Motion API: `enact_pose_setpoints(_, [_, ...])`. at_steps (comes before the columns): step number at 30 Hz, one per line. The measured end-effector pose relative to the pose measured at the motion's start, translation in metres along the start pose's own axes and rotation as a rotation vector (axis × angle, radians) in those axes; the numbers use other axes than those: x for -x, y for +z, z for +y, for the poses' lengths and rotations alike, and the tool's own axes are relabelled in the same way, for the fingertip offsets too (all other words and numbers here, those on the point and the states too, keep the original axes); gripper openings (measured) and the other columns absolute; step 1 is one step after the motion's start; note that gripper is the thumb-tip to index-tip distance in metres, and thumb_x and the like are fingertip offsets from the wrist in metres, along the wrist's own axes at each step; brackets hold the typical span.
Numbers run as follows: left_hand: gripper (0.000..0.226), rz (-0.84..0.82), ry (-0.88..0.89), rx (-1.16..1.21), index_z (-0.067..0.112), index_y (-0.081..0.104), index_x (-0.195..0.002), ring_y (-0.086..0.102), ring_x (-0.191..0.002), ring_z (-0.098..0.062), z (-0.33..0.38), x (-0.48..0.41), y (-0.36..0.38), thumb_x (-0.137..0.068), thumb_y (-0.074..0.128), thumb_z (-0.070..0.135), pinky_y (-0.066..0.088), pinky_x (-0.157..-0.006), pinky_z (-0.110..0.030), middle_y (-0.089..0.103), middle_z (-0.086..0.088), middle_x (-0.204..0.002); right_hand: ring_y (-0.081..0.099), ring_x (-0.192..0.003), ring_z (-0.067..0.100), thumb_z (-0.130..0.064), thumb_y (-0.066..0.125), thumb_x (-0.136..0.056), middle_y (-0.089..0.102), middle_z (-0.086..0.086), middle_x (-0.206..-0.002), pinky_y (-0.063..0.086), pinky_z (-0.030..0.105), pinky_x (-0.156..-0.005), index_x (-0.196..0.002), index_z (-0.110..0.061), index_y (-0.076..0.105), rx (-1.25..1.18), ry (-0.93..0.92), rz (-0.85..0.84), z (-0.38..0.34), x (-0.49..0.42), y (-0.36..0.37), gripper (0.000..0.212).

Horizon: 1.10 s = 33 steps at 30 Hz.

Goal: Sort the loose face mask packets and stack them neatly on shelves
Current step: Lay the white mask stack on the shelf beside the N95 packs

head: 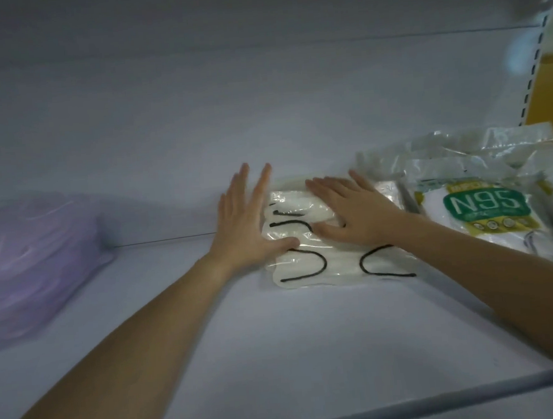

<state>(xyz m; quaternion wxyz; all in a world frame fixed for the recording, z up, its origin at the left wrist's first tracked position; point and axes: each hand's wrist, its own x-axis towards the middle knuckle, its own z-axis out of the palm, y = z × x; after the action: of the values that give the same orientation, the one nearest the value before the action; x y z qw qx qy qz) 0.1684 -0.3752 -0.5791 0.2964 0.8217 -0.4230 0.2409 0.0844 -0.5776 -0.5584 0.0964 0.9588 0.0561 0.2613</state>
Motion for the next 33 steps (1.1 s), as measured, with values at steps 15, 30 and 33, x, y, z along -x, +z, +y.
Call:
enact_pose_setpoints(15, [0.058, -0.02, 0.063, -0.442, 0.028, 0.03, -0.146, 0.006, -0.145, -0.018, 0.006, -0.006, 0.007, -0.095, 0.038, 0.053, -0.002, -0.114, -0.047, 0.021, 0.001, -0.154, 0.016, -0.143, 0.022, -0.049, 0.064, -0.081, 0.02, 0.004, -0.155, -0.001, 0.039, -0.116, -0.144, -0.027, 0.034, 0.034, -0.018, 0.041, 0.013, 0.022, -0.012, 0.073])
enact_pose_setpoints(30, [0.053, 0.044, 0.064, -0.391, 0.02, 0.043, -0.132, 0.037, -0.127, -0.021, 0.018, -0.013, -0.002, -0.086, 0.061, 0.04, 0.014, -0.112, -0.039, 0.046, -0.001, -0.126, 0.044, -0.116, 0.029, -0.029, 0.069, -0.08, 0.05, 0.01, -0.122, 0.021, 0.032, -0.103, -0.135, -0.014, 0.046, -0.046, 0.086, 0.178, 0.014, 0.016, -0.013, 0.061])
enact_pose_setpoints(33, [0.046, 0.067, 0.124, -0.403, 0.016, 0.047, -0.128, 0.049, -0.114, -0.023, 0.023, -0.015, -0.002, -0.088, 0.06, 0.035, 0.024, -0.101, -0.031, 0.051, -0.002, -0.123, 0.046, -0.115, 0.025, -0.034, 0.065, -0.083, 0.053, 0.005, -0.117, 0.02, 0.03, -0.099, -0.126, -0.016, 0.051, -0.04, 0.155, 0.111, 0.016, 0.013, -0.017, 0.049])
